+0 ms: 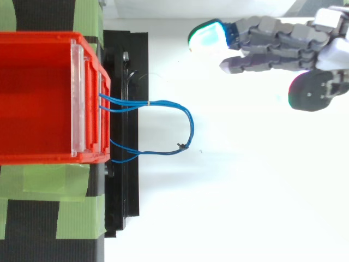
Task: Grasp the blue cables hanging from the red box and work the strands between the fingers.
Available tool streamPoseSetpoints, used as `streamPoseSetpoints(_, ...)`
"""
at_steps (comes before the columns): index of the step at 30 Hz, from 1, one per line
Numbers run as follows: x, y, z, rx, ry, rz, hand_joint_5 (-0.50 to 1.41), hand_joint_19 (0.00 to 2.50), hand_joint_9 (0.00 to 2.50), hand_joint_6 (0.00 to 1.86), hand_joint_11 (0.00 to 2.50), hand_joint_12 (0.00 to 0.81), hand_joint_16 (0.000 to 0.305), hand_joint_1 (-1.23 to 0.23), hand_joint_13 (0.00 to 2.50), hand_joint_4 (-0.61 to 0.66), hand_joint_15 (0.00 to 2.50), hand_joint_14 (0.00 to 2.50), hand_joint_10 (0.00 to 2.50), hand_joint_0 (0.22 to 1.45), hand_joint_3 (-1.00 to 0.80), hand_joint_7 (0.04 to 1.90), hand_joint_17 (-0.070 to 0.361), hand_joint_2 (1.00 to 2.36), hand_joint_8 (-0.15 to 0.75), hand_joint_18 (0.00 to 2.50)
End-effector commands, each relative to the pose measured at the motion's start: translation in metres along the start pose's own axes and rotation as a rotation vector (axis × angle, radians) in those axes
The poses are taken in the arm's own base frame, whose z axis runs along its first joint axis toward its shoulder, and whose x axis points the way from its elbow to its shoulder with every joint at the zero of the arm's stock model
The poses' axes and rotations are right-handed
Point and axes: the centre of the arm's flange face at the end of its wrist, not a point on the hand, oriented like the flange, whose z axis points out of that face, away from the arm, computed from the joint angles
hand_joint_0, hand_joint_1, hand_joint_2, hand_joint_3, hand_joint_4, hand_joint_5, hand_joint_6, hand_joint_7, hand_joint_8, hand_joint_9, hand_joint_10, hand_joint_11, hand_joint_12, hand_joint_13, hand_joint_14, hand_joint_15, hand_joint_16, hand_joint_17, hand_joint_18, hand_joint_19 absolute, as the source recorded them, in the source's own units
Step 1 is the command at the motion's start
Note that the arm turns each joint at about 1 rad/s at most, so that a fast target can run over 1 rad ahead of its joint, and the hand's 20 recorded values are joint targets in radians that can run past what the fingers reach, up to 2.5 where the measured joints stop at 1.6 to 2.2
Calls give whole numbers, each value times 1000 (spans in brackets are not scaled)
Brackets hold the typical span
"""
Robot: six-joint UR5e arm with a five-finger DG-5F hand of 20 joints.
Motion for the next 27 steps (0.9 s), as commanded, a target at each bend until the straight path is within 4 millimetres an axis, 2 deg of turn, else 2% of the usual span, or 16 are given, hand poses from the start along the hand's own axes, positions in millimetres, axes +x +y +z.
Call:
streamPoseSetpoints(1, 10, -13, 18, -60, -21, 25, -484, 0, 0, 4, 0, 405, 73, -512, 0, 98, 38, 0, 0, 672, -988, 635, 165, 1000, 247, 0)
streamPoseSetpoints(6, 24, -26, 35, -61, -24, 21, -481, 0, 0, 4, 0, 404, 74, -513, 0, 101, 44, 0, 0, 671, -983, 638, 165, 1000, 254, 0)
streamPoseSetpoints(7, 29, -32, 44, -61, -21, 22, -478, 0, 0, 4, 0, 404, 74, -513, 0, 104, 44, 0, 0, 671, -982, 640, 166, 1000, 253, 0)
streamPoseSetpoints(10, 35, -32, 50, -67, -19, 26, -475, 0, 0, 4, 0, 404, 73, -512, 0, 107, 42, 0, 0, 672, -986, 640, 165, 1001, 253, 0)
streamPoseSetpoints(27, 58, -26, 49, -109, -57, -32, -424, 13, 0, 5, 0, 412, 74, -514, 0, 146, 61, 0, 0, 675, -967, 670, 167, 1002, 280, 0)
